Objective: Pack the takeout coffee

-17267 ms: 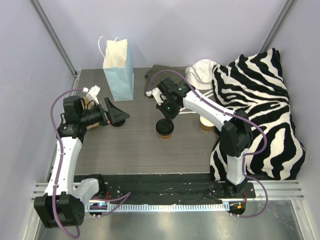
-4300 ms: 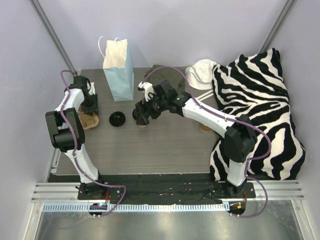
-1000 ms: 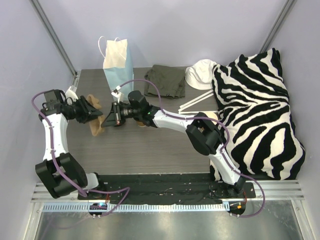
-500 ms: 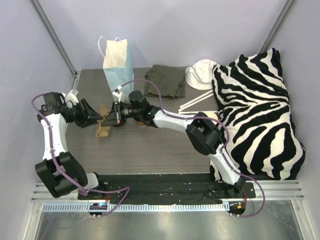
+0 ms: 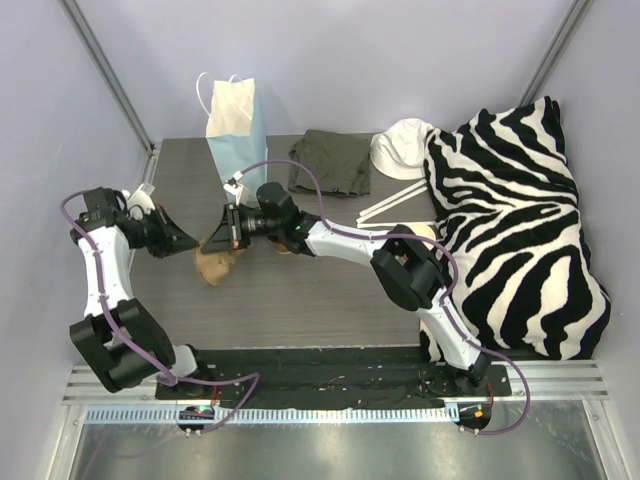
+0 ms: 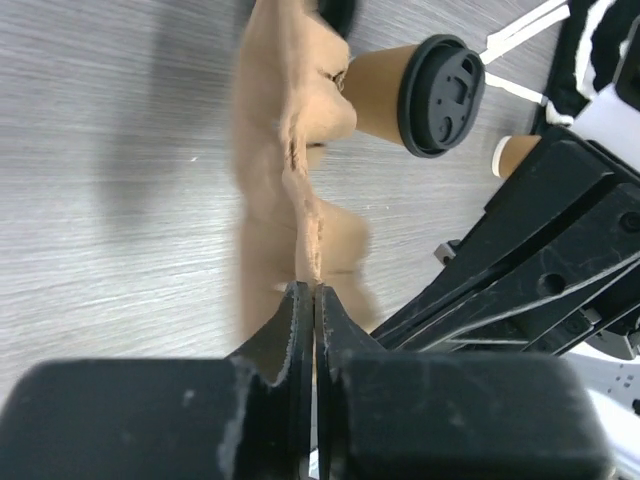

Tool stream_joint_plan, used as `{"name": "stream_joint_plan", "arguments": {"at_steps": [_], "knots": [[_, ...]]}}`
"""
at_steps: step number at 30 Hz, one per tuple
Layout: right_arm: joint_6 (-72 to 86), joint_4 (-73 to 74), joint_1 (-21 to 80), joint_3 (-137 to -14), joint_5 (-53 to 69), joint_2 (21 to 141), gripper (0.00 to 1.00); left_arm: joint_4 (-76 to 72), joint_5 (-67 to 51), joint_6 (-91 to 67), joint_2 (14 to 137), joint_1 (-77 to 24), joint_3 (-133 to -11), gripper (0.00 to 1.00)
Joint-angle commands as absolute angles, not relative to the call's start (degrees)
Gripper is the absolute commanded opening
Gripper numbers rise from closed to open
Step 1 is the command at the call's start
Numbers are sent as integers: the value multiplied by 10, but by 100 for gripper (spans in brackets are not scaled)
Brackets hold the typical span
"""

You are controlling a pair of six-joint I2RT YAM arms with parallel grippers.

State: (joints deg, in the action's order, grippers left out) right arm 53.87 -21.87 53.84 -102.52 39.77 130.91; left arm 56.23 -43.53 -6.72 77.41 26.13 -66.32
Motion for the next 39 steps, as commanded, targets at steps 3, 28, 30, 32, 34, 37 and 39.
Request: {"name": "stream_joint_plan", "arguments": {"at_steps": [3, 28, 30, 32, 34, 37, 39], "knots": [[526, -243, 541, -1024, 396, 1300, 1, 598, -412, -26, 770, 306, -710, 0], [463, -116, 556, -1110, 353, 1351, 77, 608, -388, 142, 680, 316, -655, 0], [463, -115, 557, -1111, 352, 1354, 74, 606, -381, 154, 672, 314, -645, 0], [464, -114, 556, -1112, 352, 1360, 70, 603, -373, 175, 659, 311, -636, 0], [468, -114, 555, -1115, 352, 1362, 67, 601, -365, 189, 646, 310, -623, 0], [477, -114, 549, -1125, 352, 1365, 65, 599, -352, 223, 632, 309, -605, 0], [483, -120, 547, -1128, 352, 1367, 63, 599, -349, 254, 614, 309, -593, 0]]}}
